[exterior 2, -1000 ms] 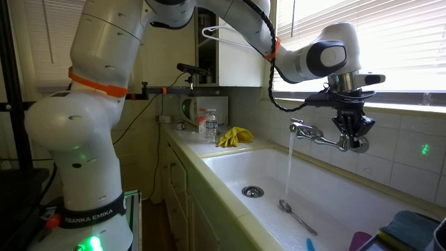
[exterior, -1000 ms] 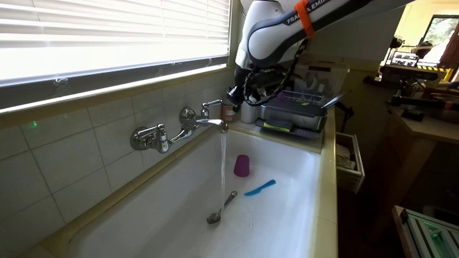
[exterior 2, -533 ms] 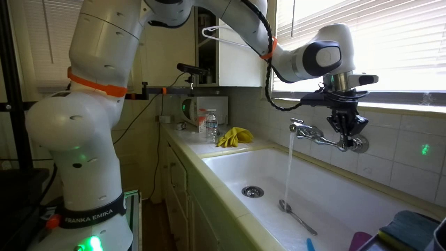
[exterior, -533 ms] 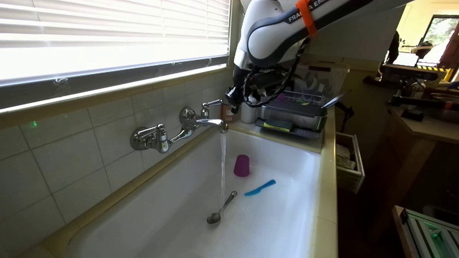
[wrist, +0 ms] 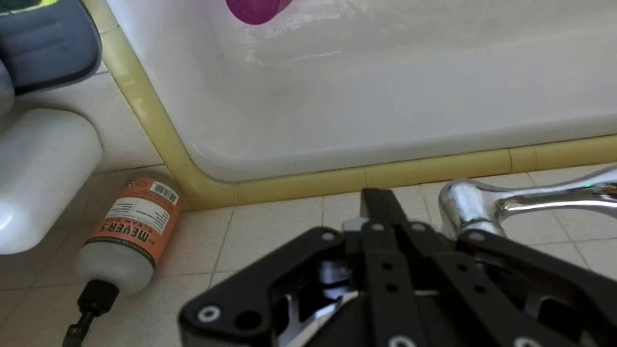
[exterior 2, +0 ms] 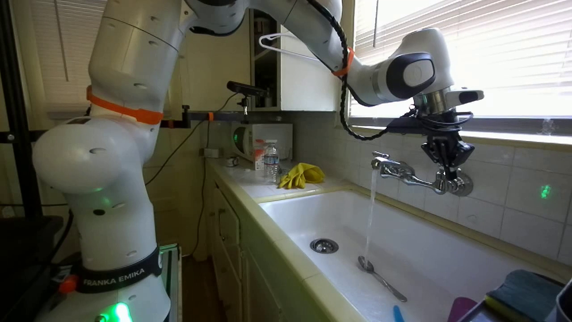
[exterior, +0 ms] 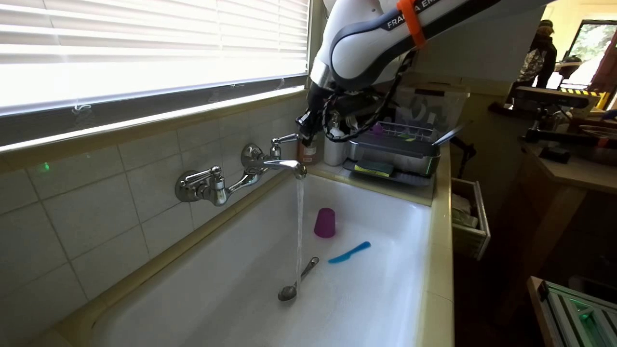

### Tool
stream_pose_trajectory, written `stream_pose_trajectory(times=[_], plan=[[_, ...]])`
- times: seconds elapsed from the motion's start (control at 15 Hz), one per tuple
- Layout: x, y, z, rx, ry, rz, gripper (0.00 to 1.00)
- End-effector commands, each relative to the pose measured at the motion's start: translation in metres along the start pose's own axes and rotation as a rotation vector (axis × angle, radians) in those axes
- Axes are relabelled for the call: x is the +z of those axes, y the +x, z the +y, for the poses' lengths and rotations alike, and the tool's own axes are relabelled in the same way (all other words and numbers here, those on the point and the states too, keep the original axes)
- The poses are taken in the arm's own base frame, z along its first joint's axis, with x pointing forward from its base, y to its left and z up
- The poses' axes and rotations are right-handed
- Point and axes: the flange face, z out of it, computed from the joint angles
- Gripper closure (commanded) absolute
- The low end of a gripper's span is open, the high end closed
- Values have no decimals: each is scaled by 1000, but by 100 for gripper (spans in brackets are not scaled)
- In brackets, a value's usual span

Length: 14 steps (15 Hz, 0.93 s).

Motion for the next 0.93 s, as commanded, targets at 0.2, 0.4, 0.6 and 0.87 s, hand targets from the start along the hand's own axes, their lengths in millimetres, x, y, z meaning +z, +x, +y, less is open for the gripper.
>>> stream_pose_trajectory(times=[0.2, 0.4, 0.6, 0.87], plan=[[0, 11, 1, -13, 35, 62, 100], [2, 15, 3, -10, 56, 72, 100], [4, 21, 7, -11, 76, 81, 100], [7, 33, 11, -14, 97, 100, 100]])
